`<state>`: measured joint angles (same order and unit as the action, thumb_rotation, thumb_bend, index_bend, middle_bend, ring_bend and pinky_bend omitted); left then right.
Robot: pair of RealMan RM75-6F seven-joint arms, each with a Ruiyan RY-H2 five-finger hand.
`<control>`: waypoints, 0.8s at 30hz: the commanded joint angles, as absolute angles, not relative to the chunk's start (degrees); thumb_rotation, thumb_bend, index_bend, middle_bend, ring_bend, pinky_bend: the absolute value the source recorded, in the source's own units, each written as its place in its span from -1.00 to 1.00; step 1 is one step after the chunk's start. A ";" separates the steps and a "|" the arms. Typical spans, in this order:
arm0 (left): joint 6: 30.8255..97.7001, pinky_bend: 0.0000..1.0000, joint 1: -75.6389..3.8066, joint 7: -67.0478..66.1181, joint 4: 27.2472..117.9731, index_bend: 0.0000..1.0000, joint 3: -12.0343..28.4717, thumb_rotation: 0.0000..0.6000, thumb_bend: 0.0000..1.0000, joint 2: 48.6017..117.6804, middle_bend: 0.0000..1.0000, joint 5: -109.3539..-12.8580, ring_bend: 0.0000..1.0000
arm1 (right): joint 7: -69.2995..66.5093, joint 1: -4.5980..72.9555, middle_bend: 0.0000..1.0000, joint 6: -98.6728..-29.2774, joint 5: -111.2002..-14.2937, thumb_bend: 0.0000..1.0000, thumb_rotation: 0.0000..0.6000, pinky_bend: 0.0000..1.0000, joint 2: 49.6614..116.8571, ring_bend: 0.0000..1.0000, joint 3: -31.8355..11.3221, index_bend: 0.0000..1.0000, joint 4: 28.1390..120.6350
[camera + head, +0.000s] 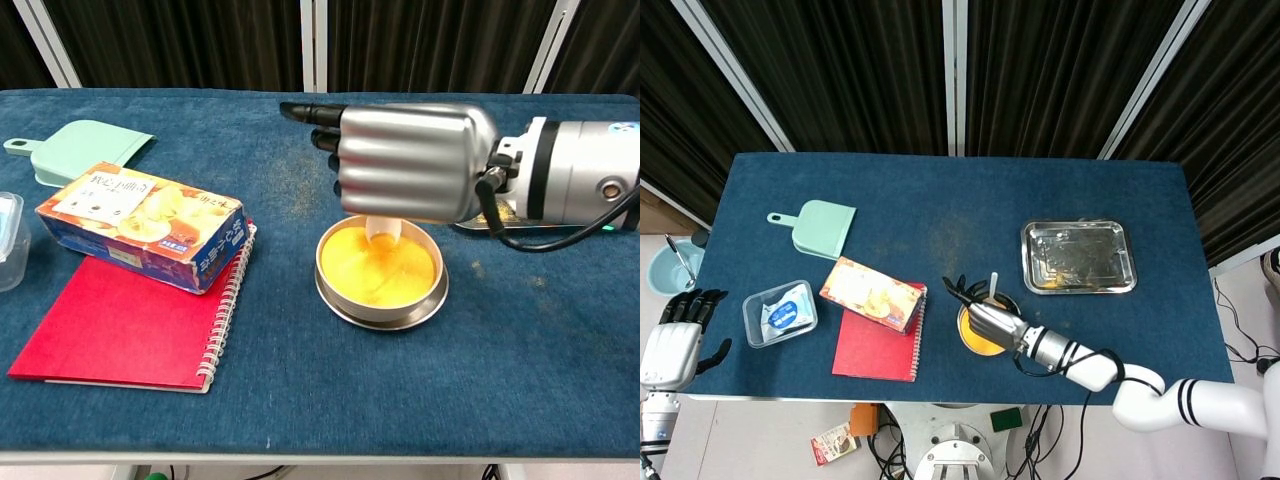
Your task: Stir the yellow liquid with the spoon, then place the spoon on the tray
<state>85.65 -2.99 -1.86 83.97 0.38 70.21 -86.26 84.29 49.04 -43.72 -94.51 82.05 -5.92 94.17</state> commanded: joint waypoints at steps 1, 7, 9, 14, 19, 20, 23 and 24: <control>85.70 -0.76 -2.92 -1.65 83.64 -0.68 0.35 1.00 -0.45 70.31 -0.69 -86.31 -0.80 | 83.75 49.34 -0.10 -44.06 -94.66 -0.05 1.00 -1.00 83.36 -0.52 -5.55 0.58 93.86; 85.77 -0.76 -2.87 -0.76 82.79 -0.68 0.54 1.00 -0.45 70.54 -0.69 -86.17 -0.80 | 81.02 48.63 -0.10 -46.03 -95.01 -0.05 1.00 -1.00 84.99 -0.51 -4.52 0.61 93.90; 85.82 -0.76 -2.82 -0.44 82.64 -0.68 0.56 1.00 -0.45 70.61 -0.69 -86.17 -0.80 | 79.34 48.06 -0.10 -46.98 -94.91 -0.05 1.00 -1.00 85.56 -0.50 -4.09 0.62 93.63; 85.75 -0.76 -2.71 -0.07 82.33 -0.68 0.45 1.00 -0.45 70.79 -0.69 -86.17 -0.81 | 72.95 45.53 -0.08 -51.03 -93.92 -0.05 1.00 -1.00 86.96 -0.48 -3.26 0.64 92.14; 85.85 -0.76 -2.66 -0.17 82.41 -0.68 0.57 1.00 -0.45 70.74 -0.69 -86.08 -0.80 | 65.17 42.83 -0.08 -57.03 -94.78 -0.05 1.00 -1.00 88.61 -0.47 -2.78 0.65 89.43; 85.88 -0.76 -2.68 -0.27 82.54 -0.68 0.61 1.00 -0.45 70.67 -0.69 -86.10 -0.80 | 63.71 42.33 -0.08 -58.07 -94.75 -0.05 1.00 -1.00 88.83 -0.47 -2.83 0.65 89.11; 86.00 -0.76 -2.77 -0.80 83.21 -0.68 0.68 1.00 -0.45 70.36 -0.69 -86.32 -0.80 | 60.03 41.01 -0.08 -60.83 -94.48 -0.05 1.00 -1.00 89.24 -0.47 -3.23 0.65 88.29; 86.06 -0.76 -2.81 -1.08 83.51 -0.68 0.69 1.00 -0.45 70.24 -0.69 -86.43 -0.80 | 58.64 40.57 -0.08 -61.82 -94.49 -0.05 1.00 -1.00 89.29 -0.47 -3.38 0.65 88.05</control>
